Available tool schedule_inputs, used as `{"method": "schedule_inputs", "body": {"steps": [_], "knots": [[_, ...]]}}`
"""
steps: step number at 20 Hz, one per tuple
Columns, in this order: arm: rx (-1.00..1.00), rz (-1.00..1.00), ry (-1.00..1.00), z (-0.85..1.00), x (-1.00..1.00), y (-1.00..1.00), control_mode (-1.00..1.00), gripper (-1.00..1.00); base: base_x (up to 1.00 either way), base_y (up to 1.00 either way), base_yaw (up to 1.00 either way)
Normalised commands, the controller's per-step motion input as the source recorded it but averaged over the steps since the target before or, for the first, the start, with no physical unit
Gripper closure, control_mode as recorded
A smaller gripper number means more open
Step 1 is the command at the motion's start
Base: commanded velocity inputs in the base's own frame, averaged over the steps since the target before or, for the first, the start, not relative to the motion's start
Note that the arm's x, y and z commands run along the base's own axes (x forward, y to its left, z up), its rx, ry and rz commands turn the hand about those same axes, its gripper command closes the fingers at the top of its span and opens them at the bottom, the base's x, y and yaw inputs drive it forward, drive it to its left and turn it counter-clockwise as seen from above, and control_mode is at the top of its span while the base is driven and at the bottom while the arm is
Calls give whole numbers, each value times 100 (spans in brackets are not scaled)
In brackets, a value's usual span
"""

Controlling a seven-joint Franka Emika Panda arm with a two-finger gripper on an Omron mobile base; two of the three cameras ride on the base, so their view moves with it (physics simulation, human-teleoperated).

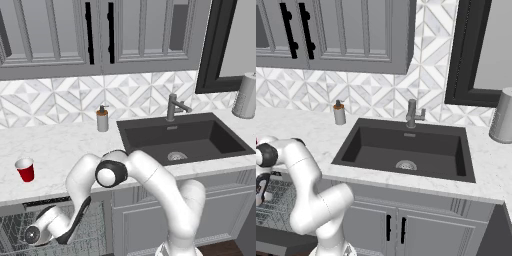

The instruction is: Pick up the cup and bowl from the counter, place them in the dishwasher, and close the dishwasher door.

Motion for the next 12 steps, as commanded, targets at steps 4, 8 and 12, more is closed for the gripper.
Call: {"method": "schedule_inputs", "body": {"steps": [4, 8, 12], "knots": [[8, -8, 0, -46, -10, -8, -100, 100, 0, 0, 0], [9, -7, -2, -20, -35, -1, -100, 100, 0, 0, 0], [7, -8, 0, 0, -42, 0, -100, -100, 0, 0, 0]]}}
